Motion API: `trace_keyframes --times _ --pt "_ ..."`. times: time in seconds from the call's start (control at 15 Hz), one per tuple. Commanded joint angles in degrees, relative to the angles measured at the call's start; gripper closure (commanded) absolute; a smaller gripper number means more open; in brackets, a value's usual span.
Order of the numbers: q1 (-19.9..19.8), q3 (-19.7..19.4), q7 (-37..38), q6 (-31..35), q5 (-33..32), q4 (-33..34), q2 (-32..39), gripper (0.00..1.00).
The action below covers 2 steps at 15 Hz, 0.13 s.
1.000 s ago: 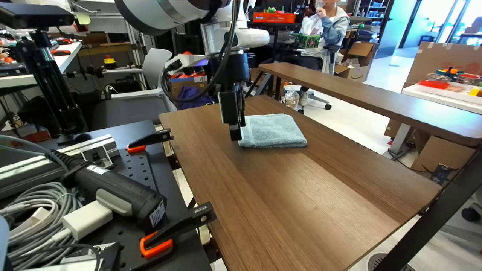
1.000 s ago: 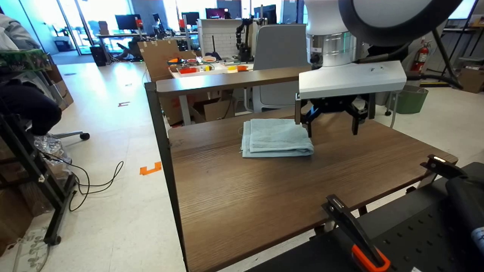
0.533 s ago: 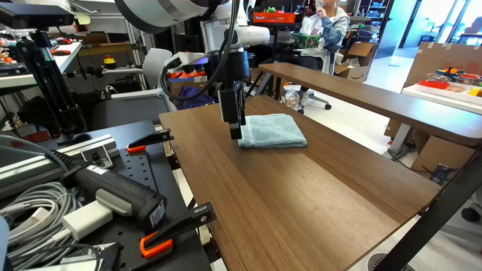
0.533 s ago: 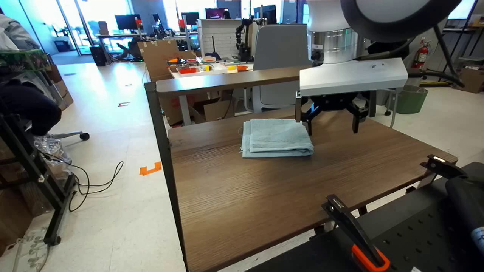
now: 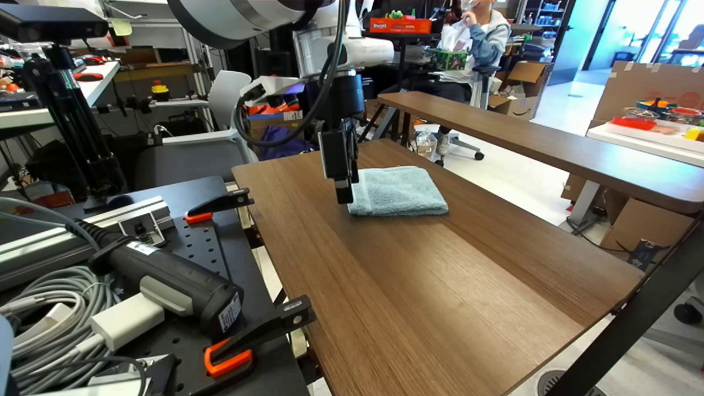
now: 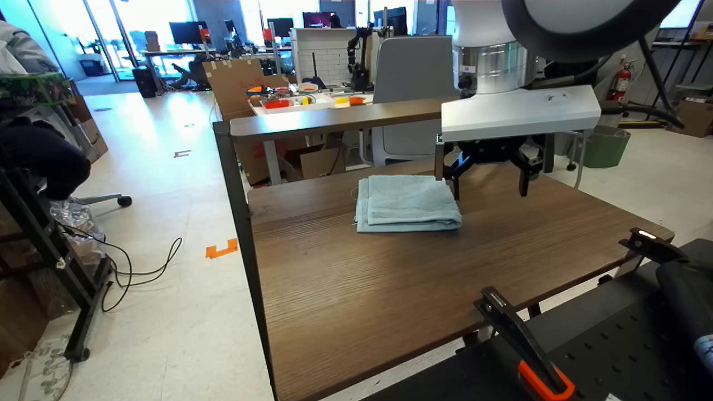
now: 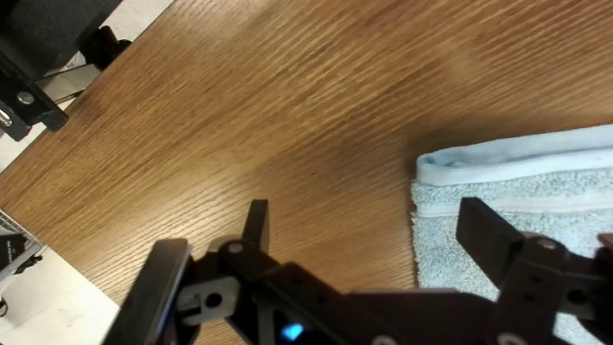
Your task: Wipe the table with the towel
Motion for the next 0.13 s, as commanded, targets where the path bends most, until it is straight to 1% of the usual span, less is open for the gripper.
trace_keyframes --times 0.0,0.07 --pt "-1.6 1.4 0.6 -0.3 -0.9 0.2 -0.1 0.00" --pt "-1.6 1.4 0.6 -0.3 -0.9 0.2 -0.1 0.00"
